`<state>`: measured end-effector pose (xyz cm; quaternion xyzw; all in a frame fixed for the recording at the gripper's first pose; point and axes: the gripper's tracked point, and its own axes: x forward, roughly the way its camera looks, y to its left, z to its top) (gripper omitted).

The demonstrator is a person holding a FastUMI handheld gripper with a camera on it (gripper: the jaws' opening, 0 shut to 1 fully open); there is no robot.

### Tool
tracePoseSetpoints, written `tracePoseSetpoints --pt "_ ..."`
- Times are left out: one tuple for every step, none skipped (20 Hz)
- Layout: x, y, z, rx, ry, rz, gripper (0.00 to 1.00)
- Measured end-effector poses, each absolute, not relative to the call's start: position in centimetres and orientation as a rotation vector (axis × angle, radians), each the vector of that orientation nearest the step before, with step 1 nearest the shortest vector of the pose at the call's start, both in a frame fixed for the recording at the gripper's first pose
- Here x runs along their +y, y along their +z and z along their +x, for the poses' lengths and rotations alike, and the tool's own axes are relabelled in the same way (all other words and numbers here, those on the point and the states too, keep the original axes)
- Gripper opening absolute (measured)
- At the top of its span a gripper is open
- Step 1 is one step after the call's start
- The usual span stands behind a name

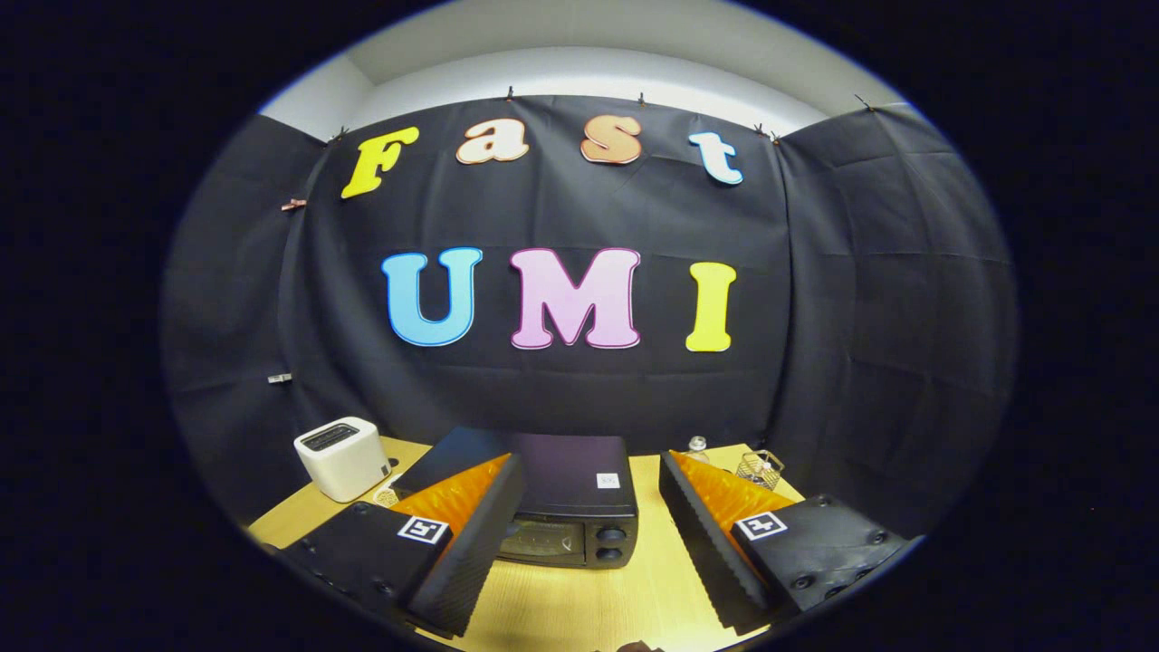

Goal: Open the toaster oven, put the food inside, and close the toaster oven door.

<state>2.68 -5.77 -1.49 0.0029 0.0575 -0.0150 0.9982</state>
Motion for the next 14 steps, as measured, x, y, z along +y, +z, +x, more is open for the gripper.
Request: tracePoseSetpoints --pt "-6.2 -0.8 2.5 0.097 -0.039 0.006 0.99" --pt "-6.7 0.0 2.4 0.078 -0.050 -0.002 0.99" --pt "-7.1 0.5 2.3 0.064 -0.059 -0.014 0.99" --pt "-7.3 0.5 2.2 0.058 -0.063 -0.025 0.99" --pt "-7.4 0.4 2.2 0.064 -0.067 -0.032 0.99" --pt "-7.5 0.2 2.2 0.072 -0.071 -0.030 0.99" --pt "-7.2 0.0 2.1 0.081 -0.068 -0.020 0.99" --pt "-6.9 0.1 2.2 0.083 -0.064 -0.012 0.99" --pt "-6.6 0.2 2.2 0.079 -0.061 -0.010 0.99" --pt "-6.5 0.4 2.3 0.075 -0.058 -0.012 0.99" --pt "-6.2 0.4 2.3 0.075 -0.053 -0.014 0.99" --pt "-5.7 0.3 2.5 0.075 -0.047 -0.013 0.99" --pt "-5.3 0.4 2.6 0.077 -0.041 -0.010 0.99" --pt "-5.0 0.4 2.6 0.077 -0.035 -0.008 0.99"
